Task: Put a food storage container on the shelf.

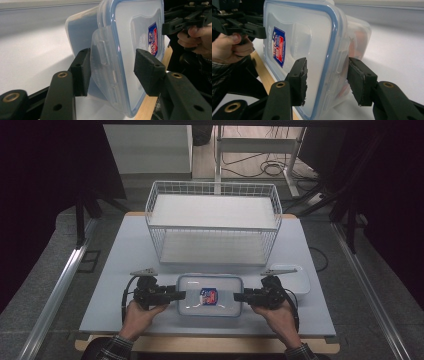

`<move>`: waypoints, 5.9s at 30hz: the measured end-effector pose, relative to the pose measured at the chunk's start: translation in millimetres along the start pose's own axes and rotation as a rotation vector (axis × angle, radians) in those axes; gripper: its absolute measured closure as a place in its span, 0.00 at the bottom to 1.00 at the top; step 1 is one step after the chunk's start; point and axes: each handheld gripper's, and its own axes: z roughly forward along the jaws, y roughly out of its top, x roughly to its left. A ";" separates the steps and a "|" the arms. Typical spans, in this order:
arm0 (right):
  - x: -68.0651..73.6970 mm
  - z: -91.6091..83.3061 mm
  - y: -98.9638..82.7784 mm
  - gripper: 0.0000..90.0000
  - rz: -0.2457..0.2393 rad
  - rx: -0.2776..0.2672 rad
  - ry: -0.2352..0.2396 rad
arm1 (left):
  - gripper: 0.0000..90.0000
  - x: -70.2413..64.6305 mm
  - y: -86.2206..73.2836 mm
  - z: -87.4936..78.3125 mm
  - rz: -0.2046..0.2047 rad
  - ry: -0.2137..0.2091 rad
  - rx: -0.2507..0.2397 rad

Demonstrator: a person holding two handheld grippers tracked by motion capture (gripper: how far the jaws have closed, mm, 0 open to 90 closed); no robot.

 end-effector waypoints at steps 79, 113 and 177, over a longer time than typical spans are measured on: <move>32.0 -75.0 198.6 0.59 -0.163 -0.337 -0.027 | 0.57 -20.3 218.4 -64.4 0.157 0.016 -0.167; 9.7 -45.5 220.0 0.54 -0.142 -0.319 -0.139 | 0.51 16.7 240.2 -44.6 0.059 0.036 -0.194; 34.2 -56.0 185.0 0.30 -0.266 -0.310 -0.187 | 0.16 -13.3 178.5 -60.3 0.264 0.222 -0.203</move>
